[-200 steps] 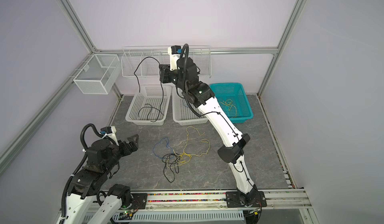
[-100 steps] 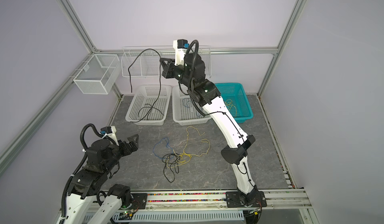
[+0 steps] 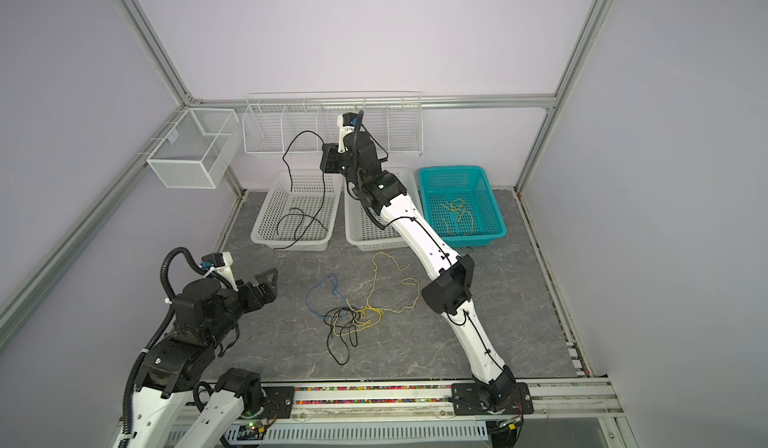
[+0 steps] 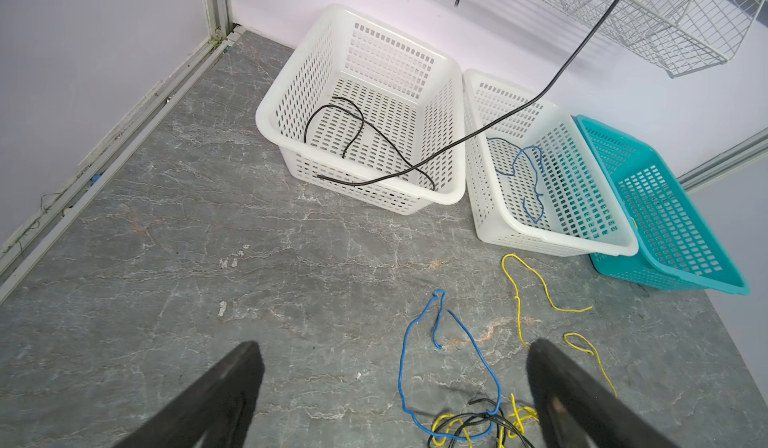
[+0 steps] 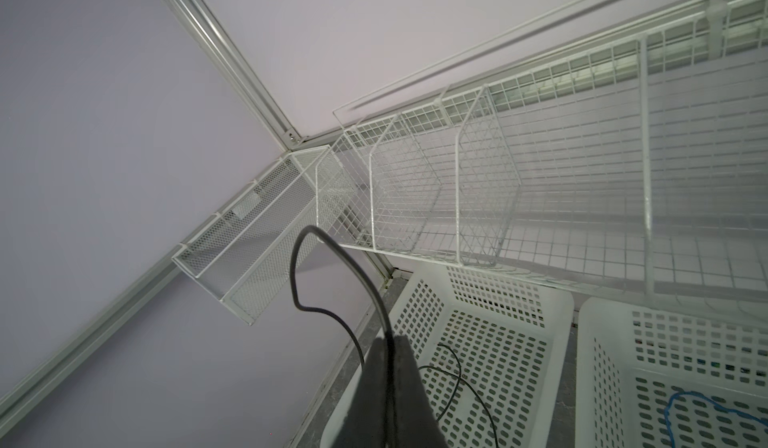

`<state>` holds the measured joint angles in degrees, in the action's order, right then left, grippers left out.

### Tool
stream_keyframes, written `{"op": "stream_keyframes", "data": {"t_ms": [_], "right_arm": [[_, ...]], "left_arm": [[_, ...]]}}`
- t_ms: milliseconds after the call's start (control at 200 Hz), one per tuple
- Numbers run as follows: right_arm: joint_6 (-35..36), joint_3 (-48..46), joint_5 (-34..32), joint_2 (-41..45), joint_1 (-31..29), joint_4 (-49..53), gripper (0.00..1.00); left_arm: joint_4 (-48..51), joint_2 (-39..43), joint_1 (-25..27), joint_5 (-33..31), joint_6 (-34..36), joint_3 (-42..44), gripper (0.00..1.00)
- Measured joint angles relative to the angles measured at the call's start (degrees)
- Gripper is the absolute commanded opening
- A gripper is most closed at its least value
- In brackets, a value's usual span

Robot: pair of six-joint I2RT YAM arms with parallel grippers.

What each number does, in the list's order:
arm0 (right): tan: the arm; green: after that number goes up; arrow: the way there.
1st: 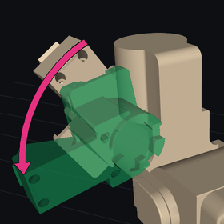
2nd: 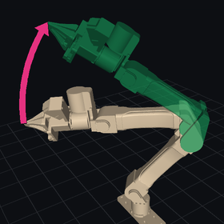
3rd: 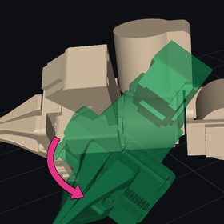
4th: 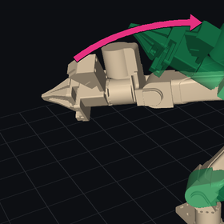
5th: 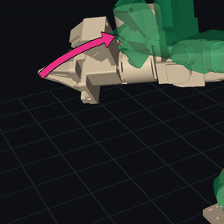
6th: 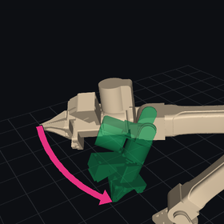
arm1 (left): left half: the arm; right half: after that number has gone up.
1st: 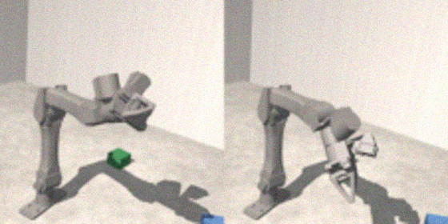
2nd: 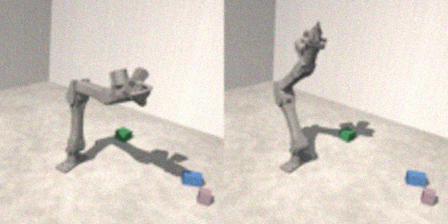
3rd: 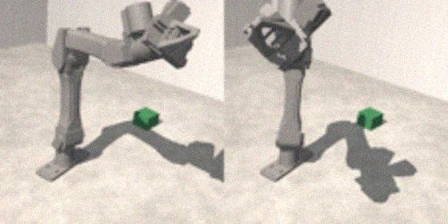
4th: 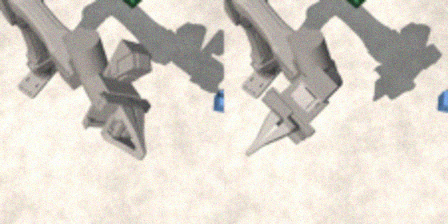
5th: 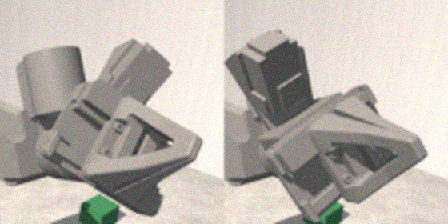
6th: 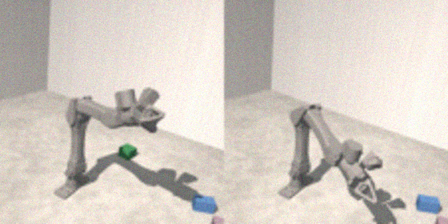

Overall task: Untangle the cables
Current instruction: 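Raise the black wire high above the white baskets with the right gripper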

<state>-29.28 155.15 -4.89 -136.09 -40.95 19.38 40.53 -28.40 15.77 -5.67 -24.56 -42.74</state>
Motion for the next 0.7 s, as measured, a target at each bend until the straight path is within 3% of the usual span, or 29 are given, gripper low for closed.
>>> {"op": "stream_keyframes", "data": {"t_ms": [420, 700], "right_arm": [[3.45, -0.35, -10.47, -0.24, -0.13, 2.38, 0.07], [4.09, -0.22, -11.72, -6.38, -0.79, 3.37, 0.07]], "left_arm": [[0.02, 0.00, 0.00, -0.02, 0.20, 0.00, 1.00], [0.02, -0.09, 0.00, -0.02, 0.20, 0.00, 1.00]]}}
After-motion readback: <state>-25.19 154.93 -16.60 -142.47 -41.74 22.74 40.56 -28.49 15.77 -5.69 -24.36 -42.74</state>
